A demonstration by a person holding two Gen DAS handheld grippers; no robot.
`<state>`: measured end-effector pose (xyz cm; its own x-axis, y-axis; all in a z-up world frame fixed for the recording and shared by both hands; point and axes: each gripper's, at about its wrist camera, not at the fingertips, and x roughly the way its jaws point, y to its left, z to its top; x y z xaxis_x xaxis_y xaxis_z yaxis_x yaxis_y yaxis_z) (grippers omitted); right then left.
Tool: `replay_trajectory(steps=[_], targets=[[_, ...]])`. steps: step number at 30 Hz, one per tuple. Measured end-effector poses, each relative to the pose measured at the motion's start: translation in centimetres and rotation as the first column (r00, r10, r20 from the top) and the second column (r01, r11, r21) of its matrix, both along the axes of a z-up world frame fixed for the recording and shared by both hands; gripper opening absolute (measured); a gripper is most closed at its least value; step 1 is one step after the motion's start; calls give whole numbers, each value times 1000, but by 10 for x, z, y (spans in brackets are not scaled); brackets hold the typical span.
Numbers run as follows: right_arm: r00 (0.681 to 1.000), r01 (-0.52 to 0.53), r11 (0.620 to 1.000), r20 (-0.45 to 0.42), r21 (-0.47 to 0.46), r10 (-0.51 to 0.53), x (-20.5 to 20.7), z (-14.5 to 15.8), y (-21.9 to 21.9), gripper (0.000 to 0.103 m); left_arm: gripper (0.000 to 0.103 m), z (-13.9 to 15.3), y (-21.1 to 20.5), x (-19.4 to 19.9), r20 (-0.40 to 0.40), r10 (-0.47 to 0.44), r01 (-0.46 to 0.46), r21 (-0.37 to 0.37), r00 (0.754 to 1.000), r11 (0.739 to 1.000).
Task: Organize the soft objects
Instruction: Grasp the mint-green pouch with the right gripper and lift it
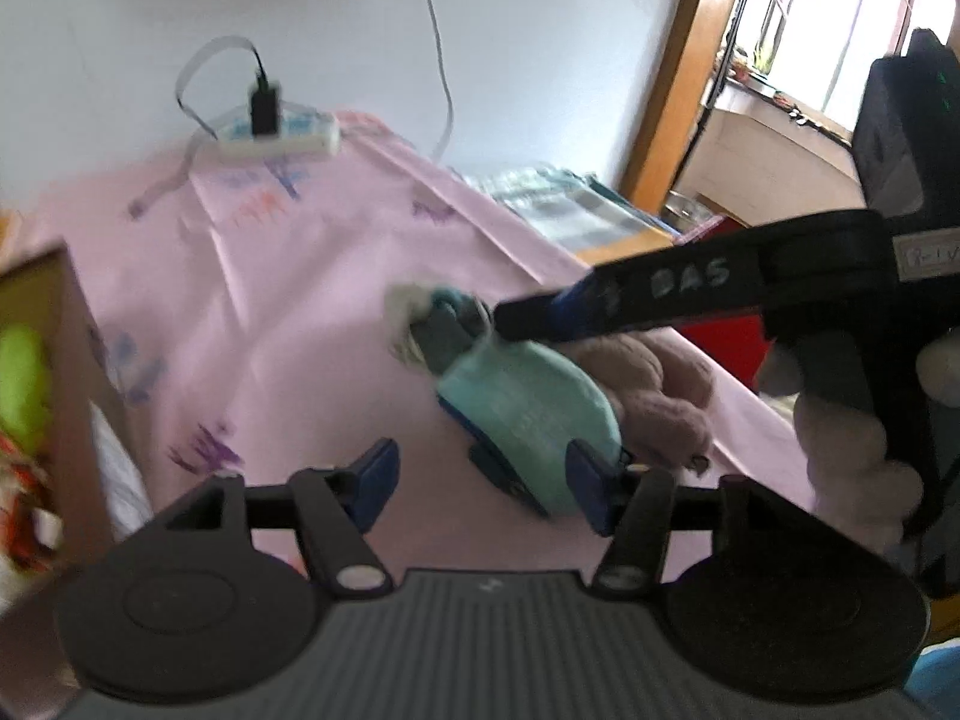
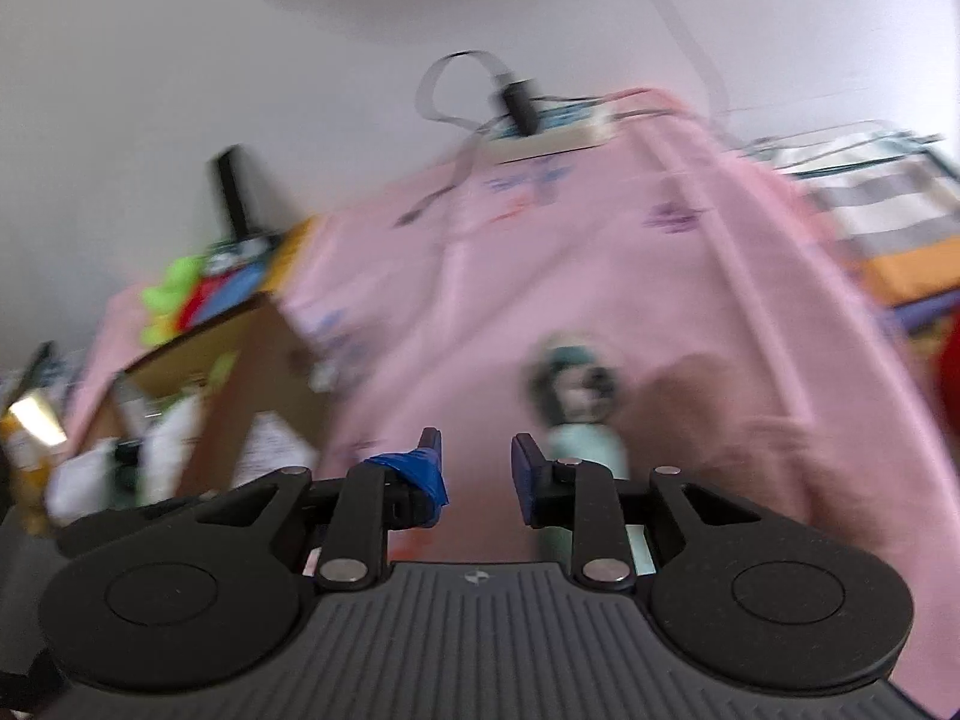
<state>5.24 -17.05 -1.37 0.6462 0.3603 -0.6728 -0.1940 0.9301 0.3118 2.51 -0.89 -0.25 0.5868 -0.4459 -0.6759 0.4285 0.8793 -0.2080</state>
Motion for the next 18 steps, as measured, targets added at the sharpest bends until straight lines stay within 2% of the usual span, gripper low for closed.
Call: replay_trajectory(steps=[3,7,10,13,15,16,17,18], targets=[[999,30,998,-26,-52,-31,1,-7,-15,9,65,-11,-6,10,-60,-33,31,-44,998,999],[998,22,999,-50,-46,-24,2,-15,-22,10,67,-20,-25,21,-69,-61,59,-24,996,998],[998,-6,997,-66,-79,1,6,-22,-16,10,69,-27,-40,29,-71,-75,75,-15,995,997],[997,-26,994,-80,-108,17,12,-28,-15,10,69,-36,-51,41,-91,-58,58,1,994,998],[995,-40,995,-99,-92,30,18,-32,-19,10,69,-39,-54,45,-87,-47,47,-3,995,999],[993,-43,996,-114,-81,34,21,-35,-21,9,64,-40,-54,47,-84,-47,46,-10,995,999],[990,-46,997,-139,-65,36,24,-39,-23,8,55,-40,-55,48,-82,-53,52,-18,995,998],[987,-46,998,-158,-48,38,26,-41,-25,6,52,-41,-57,50,-86,-62,60,-22,994,998]])
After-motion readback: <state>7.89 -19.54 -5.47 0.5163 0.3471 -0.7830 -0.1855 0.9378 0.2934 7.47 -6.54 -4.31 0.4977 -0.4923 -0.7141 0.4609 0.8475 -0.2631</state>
